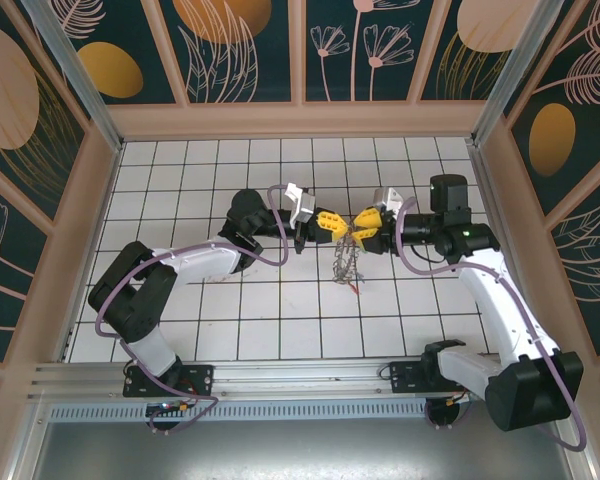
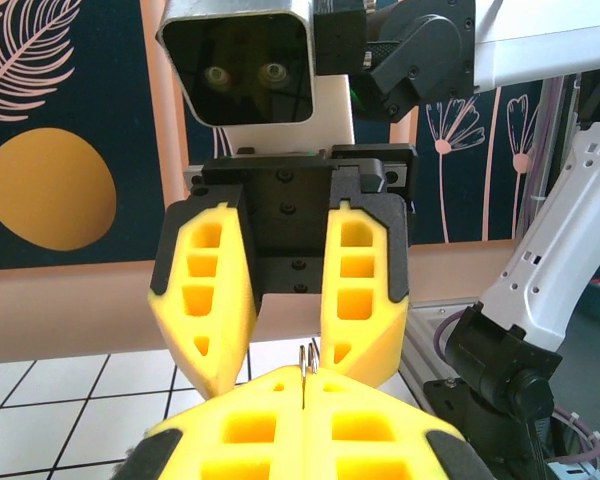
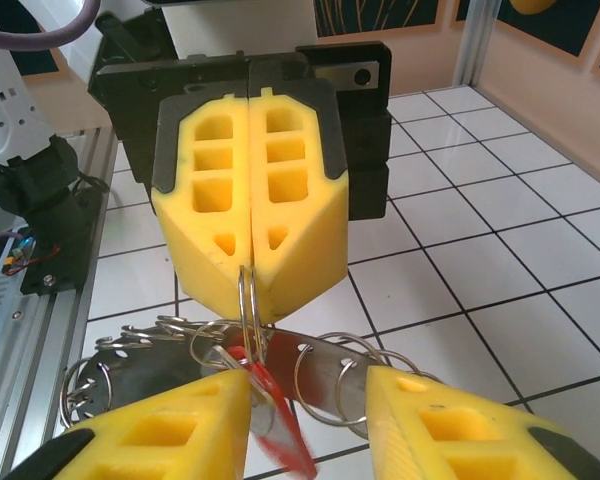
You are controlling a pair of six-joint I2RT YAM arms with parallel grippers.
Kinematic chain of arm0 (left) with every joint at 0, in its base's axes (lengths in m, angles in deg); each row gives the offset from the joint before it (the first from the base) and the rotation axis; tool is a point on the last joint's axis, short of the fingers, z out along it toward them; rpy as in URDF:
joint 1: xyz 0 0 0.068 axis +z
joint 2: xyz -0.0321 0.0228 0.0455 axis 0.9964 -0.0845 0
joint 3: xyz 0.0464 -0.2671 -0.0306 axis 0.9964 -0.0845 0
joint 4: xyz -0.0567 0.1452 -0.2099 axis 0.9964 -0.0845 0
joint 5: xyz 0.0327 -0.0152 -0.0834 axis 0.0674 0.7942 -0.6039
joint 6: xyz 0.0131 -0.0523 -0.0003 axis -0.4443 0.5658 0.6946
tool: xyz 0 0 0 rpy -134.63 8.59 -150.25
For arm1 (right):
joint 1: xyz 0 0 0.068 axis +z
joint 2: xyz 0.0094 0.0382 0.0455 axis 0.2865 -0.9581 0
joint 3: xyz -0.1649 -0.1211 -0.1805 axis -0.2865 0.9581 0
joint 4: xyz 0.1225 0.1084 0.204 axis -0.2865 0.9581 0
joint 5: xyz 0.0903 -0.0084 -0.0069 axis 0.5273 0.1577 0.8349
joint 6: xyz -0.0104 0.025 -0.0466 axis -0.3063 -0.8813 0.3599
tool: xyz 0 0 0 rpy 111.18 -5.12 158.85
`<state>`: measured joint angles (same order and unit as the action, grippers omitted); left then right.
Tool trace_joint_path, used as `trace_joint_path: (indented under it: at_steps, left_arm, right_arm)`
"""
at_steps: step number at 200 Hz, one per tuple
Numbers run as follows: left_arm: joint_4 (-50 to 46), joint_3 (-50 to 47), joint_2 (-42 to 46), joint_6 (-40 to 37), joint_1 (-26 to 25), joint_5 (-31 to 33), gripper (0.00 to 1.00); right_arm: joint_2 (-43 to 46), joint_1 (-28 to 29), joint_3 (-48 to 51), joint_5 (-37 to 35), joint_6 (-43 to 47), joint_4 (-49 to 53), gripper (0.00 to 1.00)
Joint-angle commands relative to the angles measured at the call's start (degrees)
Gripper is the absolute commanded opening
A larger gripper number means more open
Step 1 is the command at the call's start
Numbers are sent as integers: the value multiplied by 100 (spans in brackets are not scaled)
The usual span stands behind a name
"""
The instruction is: Put the keys on the keyring
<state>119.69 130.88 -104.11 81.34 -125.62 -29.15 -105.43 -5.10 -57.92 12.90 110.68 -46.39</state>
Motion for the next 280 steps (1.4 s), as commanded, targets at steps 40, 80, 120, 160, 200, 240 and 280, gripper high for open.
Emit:
trace_joint_path:
  at_steps: [40,80,120,160,200,240,280]
  left_arm:
    - [40,122,138,-120,-31,-181,0]
    - [-248,122,182,-312,-28,-171,0]
    - [-1149,253,358,-848,-30,-11,11]
    - [-4860,1176,553,-3288,-16,191,25]
    - [-6822,1809,296,-4482,-16,954,24]
    - [-7003,1708,349,-4750,-15,842,24]
    - [-7193,1678,376,-4882,-15,811,24]
  right_arm:
    - [-55,276,-78,48,-5,-420,28]
    - [-47,391,-62,-249,33,-423,8]
    - [-120,520,-170,-725,334,12,0]
    - [-259,626,-441,-1296,735,737,0]
    - [-369,918,-494,-1847,834,813,0]
    - [-458,990,-562,-1886,797,700,0]
    - [-502,1003,-660,-1869,825,763,0]
